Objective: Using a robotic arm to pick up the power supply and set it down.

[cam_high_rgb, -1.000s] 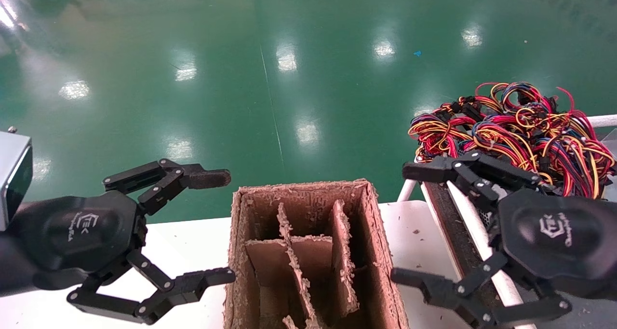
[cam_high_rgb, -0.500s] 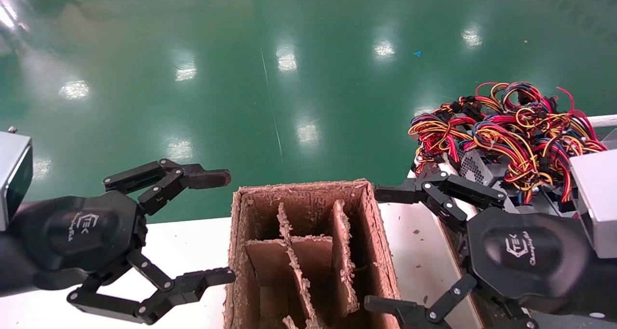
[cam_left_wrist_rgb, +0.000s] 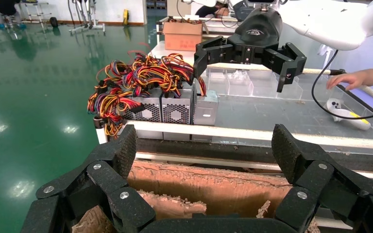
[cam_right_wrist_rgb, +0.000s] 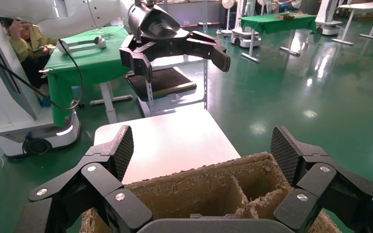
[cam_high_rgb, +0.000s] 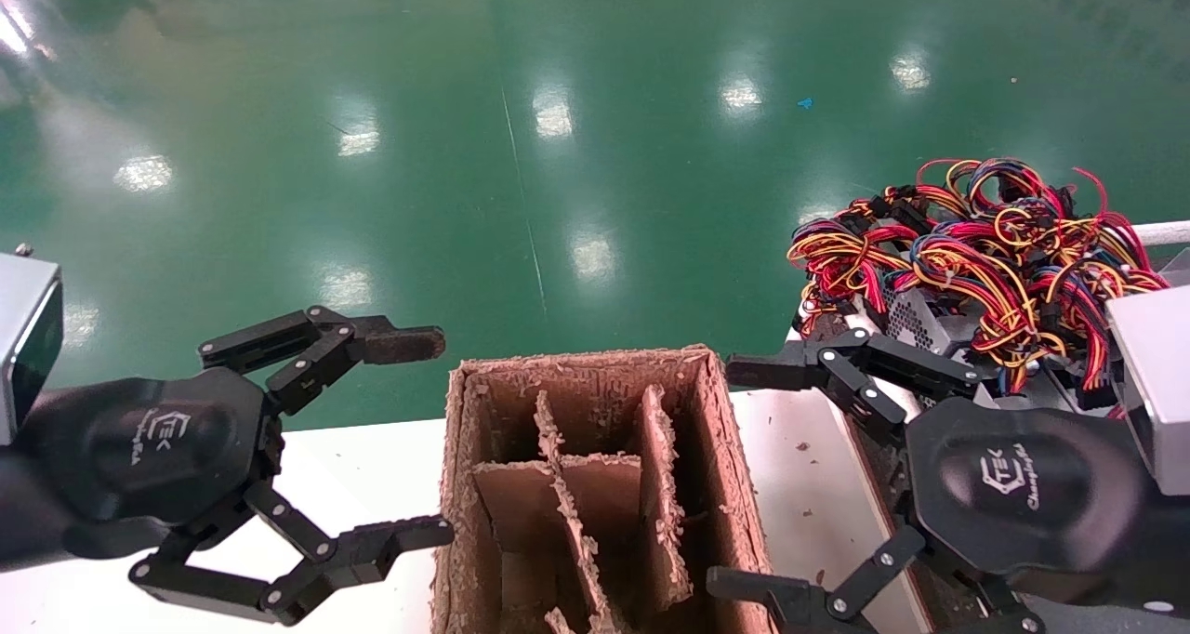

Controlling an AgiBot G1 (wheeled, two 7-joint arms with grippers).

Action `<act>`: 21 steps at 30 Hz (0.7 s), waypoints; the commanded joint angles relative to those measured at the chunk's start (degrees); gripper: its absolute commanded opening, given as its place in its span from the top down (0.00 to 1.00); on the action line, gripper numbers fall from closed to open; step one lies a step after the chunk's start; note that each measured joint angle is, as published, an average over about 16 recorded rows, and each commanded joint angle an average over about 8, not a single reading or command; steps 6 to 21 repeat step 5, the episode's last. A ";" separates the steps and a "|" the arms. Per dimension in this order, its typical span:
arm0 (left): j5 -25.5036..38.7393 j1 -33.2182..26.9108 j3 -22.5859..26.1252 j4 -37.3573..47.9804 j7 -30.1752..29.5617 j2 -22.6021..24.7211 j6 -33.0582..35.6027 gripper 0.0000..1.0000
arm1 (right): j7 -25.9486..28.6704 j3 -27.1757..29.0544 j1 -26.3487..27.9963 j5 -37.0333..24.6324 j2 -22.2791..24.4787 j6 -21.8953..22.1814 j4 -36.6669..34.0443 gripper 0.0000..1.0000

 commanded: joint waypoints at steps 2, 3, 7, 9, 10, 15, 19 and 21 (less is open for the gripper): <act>0.00 0.00 0.00 0.00 0.00 0.00 0.00 0.00 | -0.10 -0.25 0.07 0.25 0.18 0.14 0.00 0.00; 0.00 0.00 0.00 0.00 0.00 0.00 0.00 0.00 | -0.11 -0.28 0.08 0.28 0.19 0.16 0.00 0.00; 0.00 0.00 0.00 0.00 0.00 0.00 0.00 0.00 | -0.13 -0.32 0.09 0.32 0.23 0.18 0.00 0.00; 0.00 0.00 0.00 0.00 0.00 0.00 0.00 0.00 | -0.13 -0.32 0.09 0.32 0.23 0.18 0.00 0.00; 0.00 0.00 0.00 0.00 0.00 0.00 0.00 0.00 | -0.13 -0.32 0.09 0.32 0.23 0.18 0.00 0.00; 0.00 0.00 0.00 0.00 0.00 0.00 0.00 0.00 | -0.13 -0.32 0.09 0.32 0.23 0.18 0.00 0.00; 0.00 0.00 0.00 0.00 0.00 0.00 0.00 0.00 | -0.13 -0.32 0.09 0.32 0.23 0.18 0.00 0.00; 0.00 0.00 0.00 0.00 0.00 0.00 0.00 0.00 | -0.13 -0.32 0.09 0.32 0.23 0.18 0.00 0.00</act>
